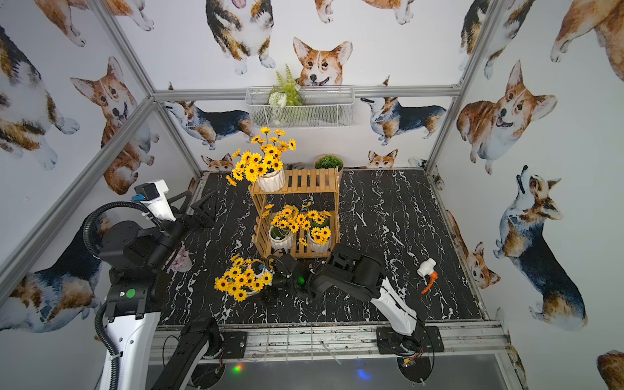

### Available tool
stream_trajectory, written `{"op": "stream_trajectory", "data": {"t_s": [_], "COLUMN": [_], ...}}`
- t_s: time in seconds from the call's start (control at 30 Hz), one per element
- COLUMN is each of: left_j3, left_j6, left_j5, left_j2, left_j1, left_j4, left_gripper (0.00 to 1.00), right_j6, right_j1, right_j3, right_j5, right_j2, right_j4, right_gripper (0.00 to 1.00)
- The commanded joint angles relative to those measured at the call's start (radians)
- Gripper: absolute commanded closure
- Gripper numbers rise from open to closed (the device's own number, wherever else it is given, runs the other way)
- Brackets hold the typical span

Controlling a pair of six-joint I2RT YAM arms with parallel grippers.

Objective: Take the sunflower pots off the shelves
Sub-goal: Place the sunflower pot at the center of the board.

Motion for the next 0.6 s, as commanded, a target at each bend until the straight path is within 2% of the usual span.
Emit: {"op": "stream_trajectory", "data": {"t_s": [0.0, 0.57], "left_j3": [0.006, 0.006], "left_j6": [0.009, 0.011], "left_j5": [-0.001, -0.002], "left_j2": [-0.002, 0.001], "left_j1": [0.0, 0.0], "left_j4": [0.012, 0.01], "left_gripper": [0.0, 0.0], "right_j6": [-0.018, -0.023], "right_j1": [0.001, -0.001], "right_j3": [-0.006, -0.047], "right_j5": [-0.016, 0.009], "right_j2": [-0.015, -0.085], "right_j4": [-0.001, 0.032], "right_gripper": [0.0, 0.0]}}
